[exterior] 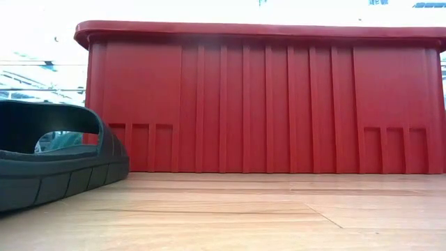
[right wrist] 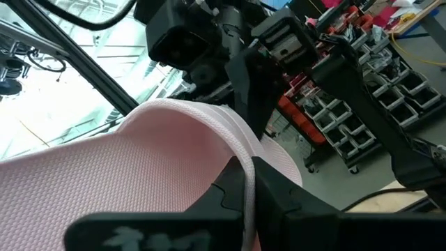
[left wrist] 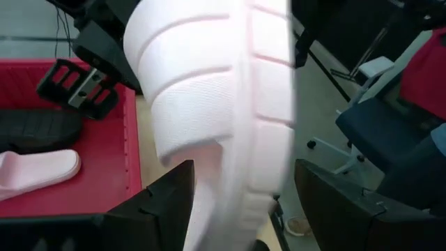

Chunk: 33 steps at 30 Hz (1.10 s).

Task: Pick and place slides into bin
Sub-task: Put the pink slide into the red container

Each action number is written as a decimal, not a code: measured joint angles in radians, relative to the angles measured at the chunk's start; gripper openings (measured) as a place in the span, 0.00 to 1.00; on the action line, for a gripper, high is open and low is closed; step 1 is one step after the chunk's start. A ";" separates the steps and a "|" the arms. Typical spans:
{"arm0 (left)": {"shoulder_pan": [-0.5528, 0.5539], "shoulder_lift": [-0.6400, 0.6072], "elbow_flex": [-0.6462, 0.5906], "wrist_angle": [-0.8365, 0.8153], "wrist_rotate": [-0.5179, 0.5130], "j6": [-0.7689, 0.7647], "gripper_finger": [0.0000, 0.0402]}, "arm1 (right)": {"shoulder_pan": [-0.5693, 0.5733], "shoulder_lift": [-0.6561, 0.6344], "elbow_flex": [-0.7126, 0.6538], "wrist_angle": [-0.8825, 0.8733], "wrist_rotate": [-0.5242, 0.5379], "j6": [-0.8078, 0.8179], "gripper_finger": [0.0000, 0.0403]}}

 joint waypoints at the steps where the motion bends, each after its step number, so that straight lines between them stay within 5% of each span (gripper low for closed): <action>1: 0.003 0.006 0.000 -0.001 0.003 -0.002 0.60 | 0.000 0.000 0.000 0.001 -0.001 0.000 0.00; 33: 0.024 0.024 -0.001 0.049 0.008 0.001 0.60 | 0.002 -0.001 0.003 -0.044 -0.076 0.016 0.00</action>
